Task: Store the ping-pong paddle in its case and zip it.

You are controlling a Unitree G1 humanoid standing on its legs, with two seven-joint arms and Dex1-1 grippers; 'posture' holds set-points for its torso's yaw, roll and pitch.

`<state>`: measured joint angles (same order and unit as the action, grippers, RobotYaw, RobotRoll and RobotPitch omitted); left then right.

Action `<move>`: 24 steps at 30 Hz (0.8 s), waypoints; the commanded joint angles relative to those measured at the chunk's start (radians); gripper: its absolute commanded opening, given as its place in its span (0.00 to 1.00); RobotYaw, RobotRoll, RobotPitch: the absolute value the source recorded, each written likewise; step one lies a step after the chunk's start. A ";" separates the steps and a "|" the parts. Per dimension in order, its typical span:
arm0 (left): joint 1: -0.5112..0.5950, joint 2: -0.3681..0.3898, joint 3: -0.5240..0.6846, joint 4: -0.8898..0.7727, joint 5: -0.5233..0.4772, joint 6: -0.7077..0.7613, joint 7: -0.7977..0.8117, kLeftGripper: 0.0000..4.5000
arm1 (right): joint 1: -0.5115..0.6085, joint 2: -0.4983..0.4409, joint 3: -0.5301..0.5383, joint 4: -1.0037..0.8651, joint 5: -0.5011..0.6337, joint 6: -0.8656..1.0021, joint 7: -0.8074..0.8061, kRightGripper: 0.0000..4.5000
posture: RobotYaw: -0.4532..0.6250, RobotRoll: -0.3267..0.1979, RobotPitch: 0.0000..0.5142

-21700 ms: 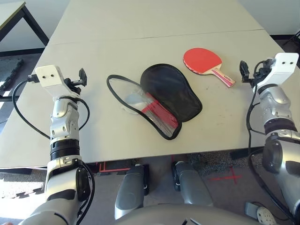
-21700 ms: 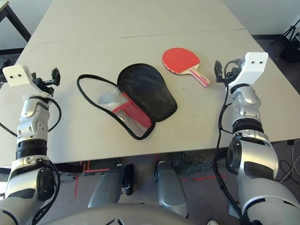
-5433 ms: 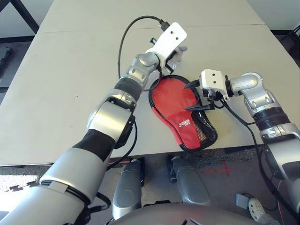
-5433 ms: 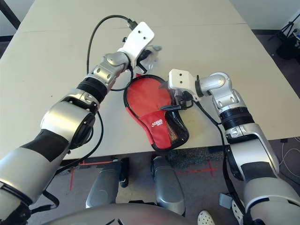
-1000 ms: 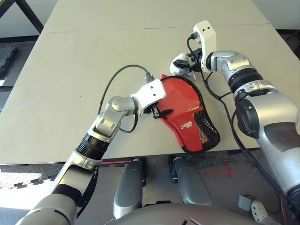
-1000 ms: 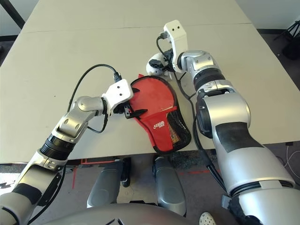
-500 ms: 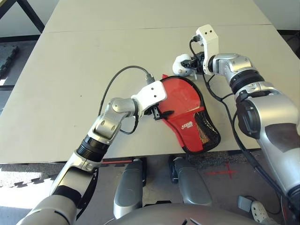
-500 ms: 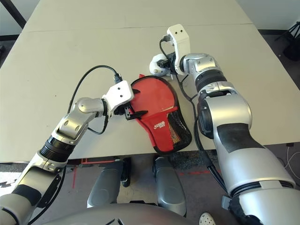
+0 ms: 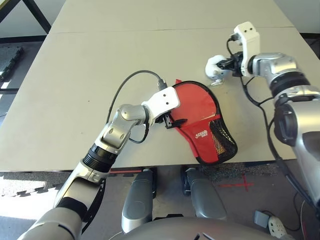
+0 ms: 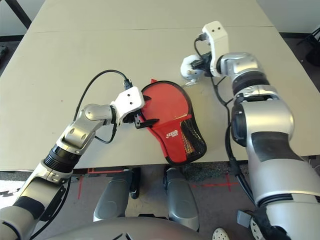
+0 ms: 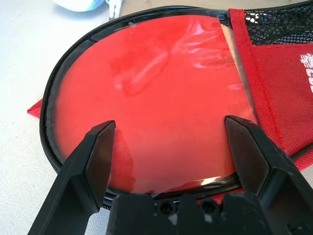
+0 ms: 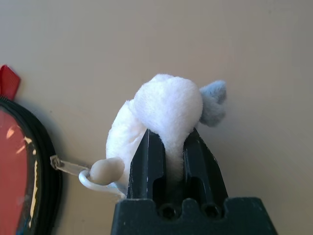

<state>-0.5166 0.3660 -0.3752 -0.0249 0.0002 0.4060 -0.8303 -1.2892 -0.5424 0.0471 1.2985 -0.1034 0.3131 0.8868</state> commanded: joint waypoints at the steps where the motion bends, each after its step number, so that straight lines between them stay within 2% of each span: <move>1: 0.042 0.008 -0.064 0.055 0.029 0.030 -0.020 1.00 | 0.007 -0.056 0.045 -0.027 -0.040 -0.012 0.115 0.02 | 0.50 0.62 0.46; 12: 0.031 0.000 -0.069 0.074 0.033 0.022 -0.019 1.00 | 0.026 -0.187 0.139 -0.073 -0.111 -0.032 0.381 0.02 | 0.49 0.62 0.46; 18: 0.028 -0.002 -0.070 0.089 0.032 0.013 -0.019 1.00 | 0.093 -0.268 0.215 -0.142 -0.136 -0.024 0.650 0.02 | 0.47 0.62 0.45; 21: 0.029 -0.005 -0.071 0.094 0.033 0.010 -0.019 1.00 | 0.149 -0.297 0.262 -0.220 -0.094 0.002 0.724 0.02 | 0.47 0.62 0.45; 24: 0.030 -0.006 -0.071 0.096 0.033 0.010 -0.020 1.00 | 0.225 -0.354 0.363 -0.354 0.035 0.058 0.728 0.02 | 0.47 0.62 0.46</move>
<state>-0.5317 0.3505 -0.3874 0.0119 -0.0002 0.3842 -0.8351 -1.1131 -0.8495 0.3384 0.9982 -0.1157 0.3332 1.5997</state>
